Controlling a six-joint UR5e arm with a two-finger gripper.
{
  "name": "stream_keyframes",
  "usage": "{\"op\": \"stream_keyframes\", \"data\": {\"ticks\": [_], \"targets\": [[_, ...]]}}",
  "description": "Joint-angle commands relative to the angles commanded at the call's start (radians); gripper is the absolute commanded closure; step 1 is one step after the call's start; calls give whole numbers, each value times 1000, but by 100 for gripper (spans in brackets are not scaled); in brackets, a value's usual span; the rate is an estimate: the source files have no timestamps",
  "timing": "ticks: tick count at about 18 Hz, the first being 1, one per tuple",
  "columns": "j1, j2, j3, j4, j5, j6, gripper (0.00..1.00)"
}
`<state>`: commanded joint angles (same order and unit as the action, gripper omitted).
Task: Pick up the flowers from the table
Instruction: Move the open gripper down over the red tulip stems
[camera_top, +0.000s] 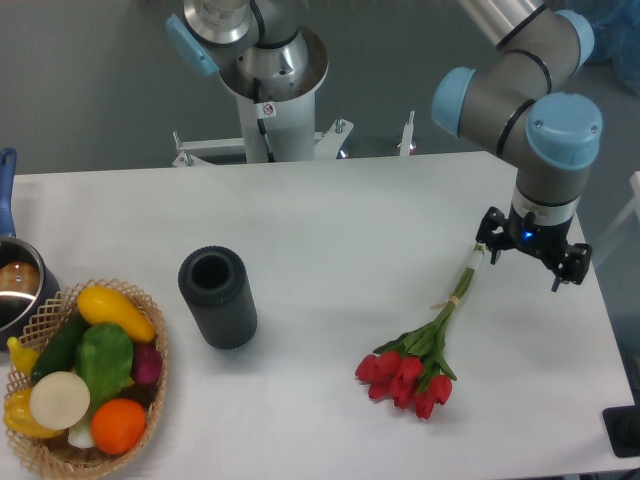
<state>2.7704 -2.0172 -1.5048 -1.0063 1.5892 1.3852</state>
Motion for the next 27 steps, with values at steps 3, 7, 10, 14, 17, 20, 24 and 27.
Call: {"op": "stream_keyframes", "data": {"ticks": [3,7,10,14,17,20,24,27], "targets": [[0,5,-2,-3,-3,-3,0],[-5,8,-11,-3,-5,-5,0],[-15,6,-57,32,-5,-6,0],[-72,0,-153,193,-3,-15,0],[-103,-14,-138,195,-2,-73,0],[-141,-34,-118,195,-2,-121,0],[-213,-98,-106,206,0,-228,0],[-219,-117,-91,204,0,-233,0]]}}
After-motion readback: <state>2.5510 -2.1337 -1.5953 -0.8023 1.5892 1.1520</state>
